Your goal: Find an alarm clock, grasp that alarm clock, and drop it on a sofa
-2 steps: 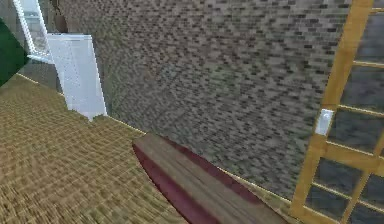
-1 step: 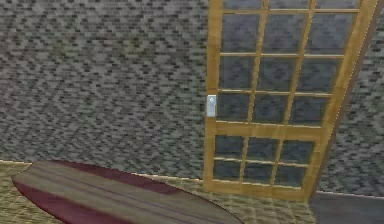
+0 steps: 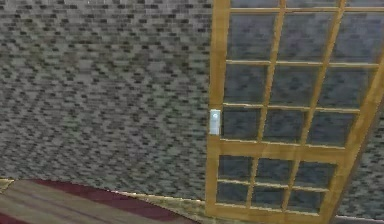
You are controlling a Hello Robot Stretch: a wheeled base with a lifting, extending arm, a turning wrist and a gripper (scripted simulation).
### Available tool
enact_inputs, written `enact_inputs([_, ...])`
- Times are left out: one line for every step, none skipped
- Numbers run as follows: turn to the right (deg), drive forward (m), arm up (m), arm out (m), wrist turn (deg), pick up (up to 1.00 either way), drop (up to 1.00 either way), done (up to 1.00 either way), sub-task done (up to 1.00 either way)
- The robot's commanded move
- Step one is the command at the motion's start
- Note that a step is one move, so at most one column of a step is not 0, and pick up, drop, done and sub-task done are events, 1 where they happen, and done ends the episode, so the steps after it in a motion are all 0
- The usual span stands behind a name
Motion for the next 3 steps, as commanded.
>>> enact_inputs([-45.0, 0.0, 0.0, 0.0, 0.0, 0.0, 0.0, 0.0, 0.0])
enact_inputs([-24.0, 0.0, 0.0, 0.0, 0.0, 0.0, 0.0, 0.0, 0.0])
enact_inputs([0.0, 0.25, 0.0, 0.0, 0.0, 0.0, 0.0, 0.0, 0.0])
